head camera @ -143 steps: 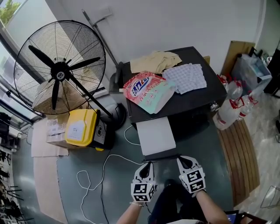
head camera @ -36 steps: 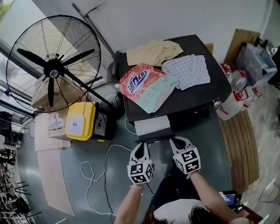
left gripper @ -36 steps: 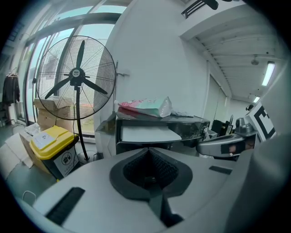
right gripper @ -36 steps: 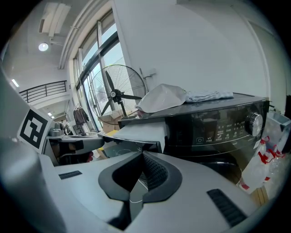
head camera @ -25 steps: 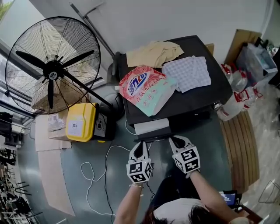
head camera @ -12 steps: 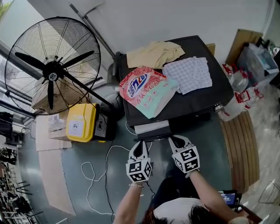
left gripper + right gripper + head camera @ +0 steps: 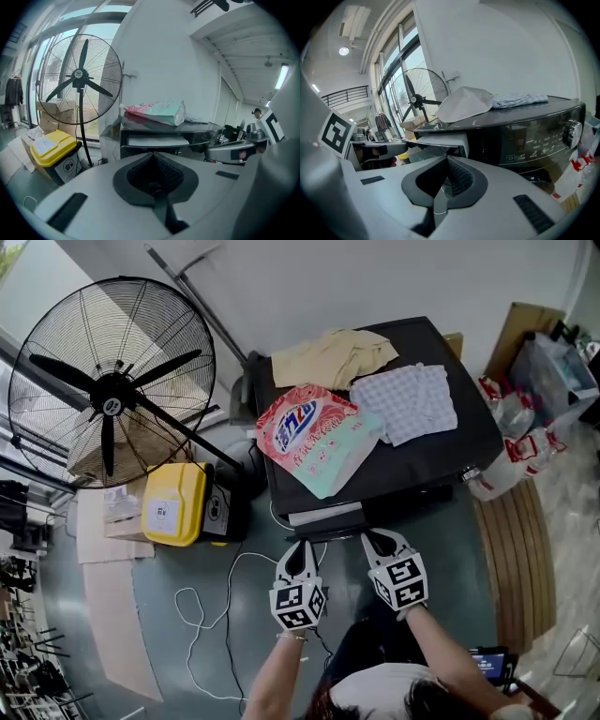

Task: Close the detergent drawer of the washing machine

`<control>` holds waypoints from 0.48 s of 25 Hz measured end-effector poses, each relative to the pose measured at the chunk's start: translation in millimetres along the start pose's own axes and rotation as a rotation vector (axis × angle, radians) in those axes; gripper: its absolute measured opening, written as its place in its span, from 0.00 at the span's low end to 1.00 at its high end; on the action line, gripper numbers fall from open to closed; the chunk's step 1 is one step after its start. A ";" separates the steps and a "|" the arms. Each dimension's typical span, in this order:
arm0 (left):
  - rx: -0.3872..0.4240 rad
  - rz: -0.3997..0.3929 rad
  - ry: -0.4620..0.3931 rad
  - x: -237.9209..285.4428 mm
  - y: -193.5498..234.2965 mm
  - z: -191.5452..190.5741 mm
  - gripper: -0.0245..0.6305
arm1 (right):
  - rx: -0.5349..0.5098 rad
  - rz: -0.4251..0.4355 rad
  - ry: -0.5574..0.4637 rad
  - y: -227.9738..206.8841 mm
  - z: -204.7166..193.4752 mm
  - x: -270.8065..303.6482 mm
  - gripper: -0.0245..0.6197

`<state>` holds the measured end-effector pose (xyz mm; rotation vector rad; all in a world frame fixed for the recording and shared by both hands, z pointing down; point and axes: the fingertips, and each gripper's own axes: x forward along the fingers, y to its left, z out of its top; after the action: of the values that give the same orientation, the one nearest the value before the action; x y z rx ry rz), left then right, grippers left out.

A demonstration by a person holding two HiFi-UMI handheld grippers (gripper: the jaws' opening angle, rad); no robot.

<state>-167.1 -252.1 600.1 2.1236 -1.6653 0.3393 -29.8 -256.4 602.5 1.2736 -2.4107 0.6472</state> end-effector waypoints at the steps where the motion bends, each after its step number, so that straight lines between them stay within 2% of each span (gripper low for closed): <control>1: -0.002 0.000 -0.001 1.2 0.2 0.4 0.06 | 0.001 -0.001 -0.001 -0.7 0.4 0.9 0.07; 12: 0.006 -0.009 0.008 3.6 1.6 2.6 0.06 | 0.010 0.009 0.012 3.2 -0.7 7.1 0.07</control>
<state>-167.9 -256.7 599.7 2.1307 -1.6516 0.3492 -36.3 -259.3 605.8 1.2596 -2.4079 0.6681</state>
